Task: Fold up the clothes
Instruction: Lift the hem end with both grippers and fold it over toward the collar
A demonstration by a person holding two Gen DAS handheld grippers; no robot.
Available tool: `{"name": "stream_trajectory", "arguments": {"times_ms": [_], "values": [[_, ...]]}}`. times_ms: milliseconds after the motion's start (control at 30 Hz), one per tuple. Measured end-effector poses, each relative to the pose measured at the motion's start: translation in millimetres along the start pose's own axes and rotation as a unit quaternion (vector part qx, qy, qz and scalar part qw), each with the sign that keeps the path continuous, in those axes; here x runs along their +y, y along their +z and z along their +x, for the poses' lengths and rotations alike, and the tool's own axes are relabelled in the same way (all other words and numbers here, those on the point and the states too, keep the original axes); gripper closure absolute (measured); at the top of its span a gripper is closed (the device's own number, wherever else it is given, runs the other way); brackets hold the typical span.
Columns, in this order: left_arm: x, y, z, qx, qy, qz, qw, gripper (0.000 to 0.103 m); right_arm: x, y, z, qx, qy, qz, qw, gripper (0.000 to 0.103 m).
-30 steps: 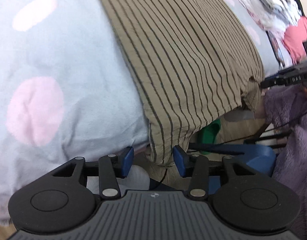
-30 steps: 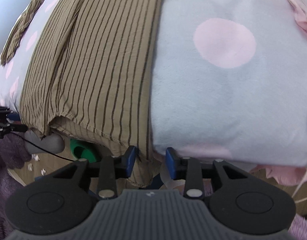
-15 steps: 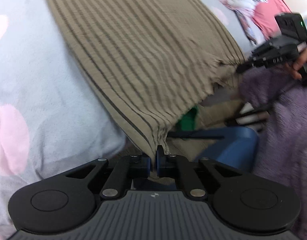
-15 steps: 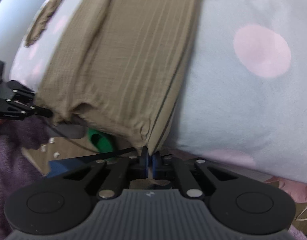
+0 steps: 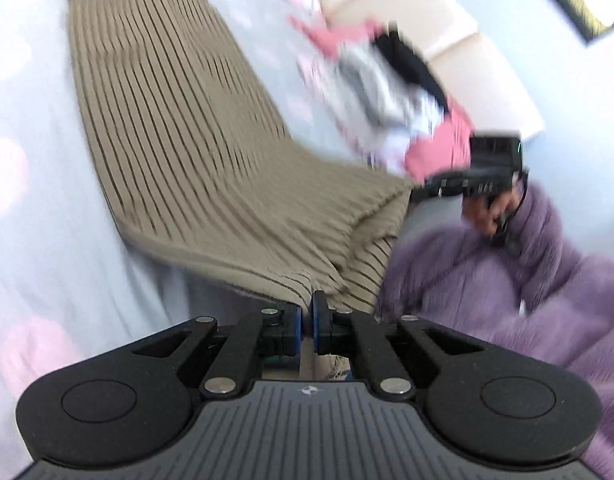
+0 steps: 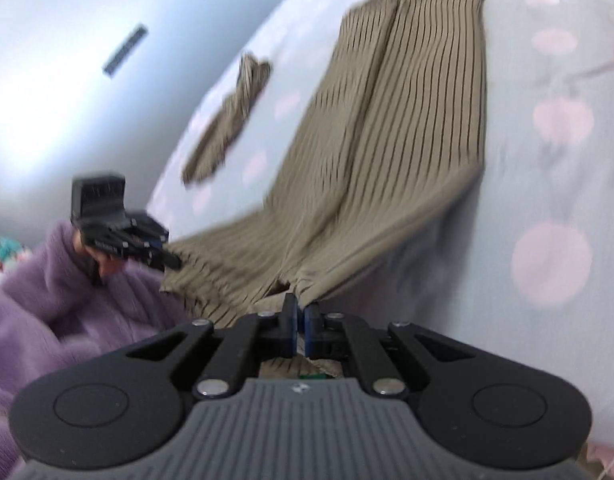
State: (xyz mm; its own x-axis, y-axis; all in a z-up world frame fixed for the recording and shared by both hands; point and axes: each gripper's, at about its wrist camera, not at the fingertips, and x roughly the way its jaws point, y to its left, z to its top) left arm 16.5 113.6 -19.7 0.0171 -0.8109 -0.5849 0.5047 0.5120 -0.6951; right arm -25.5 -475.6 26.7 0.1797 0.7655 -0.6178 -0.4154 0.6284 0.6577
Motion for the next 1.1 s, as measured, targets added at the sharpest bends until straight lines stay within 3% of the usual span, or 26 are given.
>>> {"name": "stream_trajectory", "arguments": {"times_ms": [167, 367, 667, 900, 1100], "values": [[13.5, 38.1, -28.3, -0.065, 0.020, 0.003, 0.9977, 0.100, -14.5, 41.1, -11.5, -0.051, -0.005, 0.007, 0.999, 0.099], [32.0, 94.8, -44.0, -0.108, 0.068, 0.016, 0.9917, 0.100, -25.9, 103.3, -14.8, -0.091, -0.028, -0.004, 0.995, 0.099], [75.7, 169.5, -21.6, -0.126, 0.115, 0.022, 0.9851, 0.101, -63.8, 175.8, 26.5, -0.100, -0.086, -0.013, 0.991, 0.099], [115.4, 198.2, 6.6, -0.145, 0.149, 0.010, 0.9780, 0.102, -101.4, 213.9, 66.4, -0.093, -0.119, -0.001, 0.989, 0.099], [147.5, 215.1, 41.4, -0.134, 0.171, -0.010, 0.9761, 0.102, -129.2, 232.5, 95.7, -0.073, -0.150, 0.020, 0.986, 0.099]]}}
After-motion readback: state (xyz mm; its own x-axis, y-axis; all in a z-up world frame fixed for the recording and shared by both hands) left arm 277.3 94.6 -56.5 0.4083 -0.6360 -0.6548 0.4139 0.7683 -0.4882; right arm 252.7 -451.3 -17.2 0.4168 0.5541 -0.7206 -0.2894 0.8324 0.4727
